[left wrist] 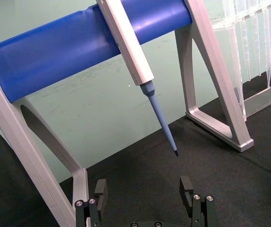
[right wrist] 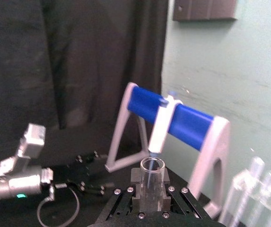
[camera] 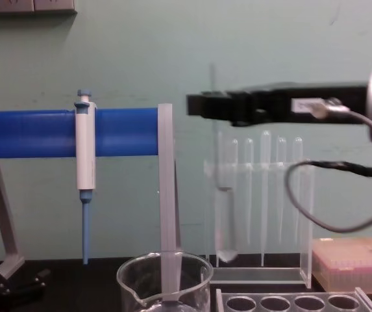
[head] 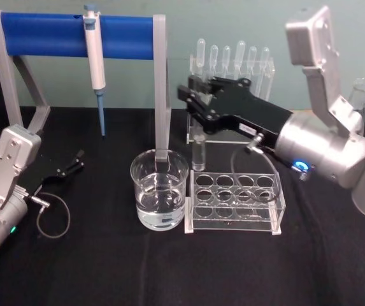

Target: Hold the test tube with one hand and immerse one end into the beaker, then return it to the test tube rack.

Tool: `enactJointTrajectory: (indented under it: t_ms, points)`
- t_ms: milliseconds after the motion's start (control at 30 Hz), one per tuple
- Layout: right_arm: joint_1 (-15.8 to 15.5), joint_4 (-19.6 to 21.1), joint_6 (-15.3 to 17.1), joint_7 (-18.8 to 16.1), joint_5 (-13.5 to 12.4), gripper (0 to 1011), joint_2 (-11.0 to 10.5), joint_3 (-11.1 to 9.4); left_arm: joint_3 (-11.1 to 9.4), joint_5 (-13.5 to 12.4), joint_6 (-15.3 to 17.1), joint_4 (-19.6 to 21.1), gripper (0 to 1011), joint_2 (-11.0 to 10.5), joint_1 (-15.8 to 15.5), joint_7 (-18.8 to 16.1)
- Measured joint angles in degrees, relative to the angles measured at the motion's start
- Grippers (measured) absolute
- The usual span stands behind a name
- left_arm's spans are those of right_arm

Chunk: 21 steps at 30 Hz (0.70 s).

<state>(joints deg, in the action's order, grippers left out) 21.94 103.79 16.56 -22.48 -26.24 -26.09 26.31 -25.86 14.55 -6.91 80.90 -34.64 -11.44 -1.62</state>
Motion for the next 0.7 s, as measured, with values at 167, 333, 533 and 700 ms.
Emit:
enactJointTrajectory:
  t_ms: [167, 333, 533, 700]
  points:
    - [2.5, -2.0, 0.1, -0.5, 0.3, 225, 1.9, 2.1, 0.0, 0.0, 0.0, 0.0, 1000, 0.0, 0.0, 0.0]
    - [4.3, -6.0, -2.6, -1.3, 1.2, 224, 4.5, 4.6, 0.0, 0.0, 0.0, 0.0, 1000, 0.0, 0.0, 0.0]
    - [5.1, -11.5, -6.3, -2.4, 2.7, 225, 6.6, 6.7, 0.0, 0.0, 0.0, 0.0, 1000, 0.0, 0.0, 0.0]
    - [4.8, -15.3, -9.2, -3.3, 3.7, 224, 7.5, 7.5, 0.0, 0.0, 0.0, 0.0, 1000, 0.0, 0.0, 0.0]
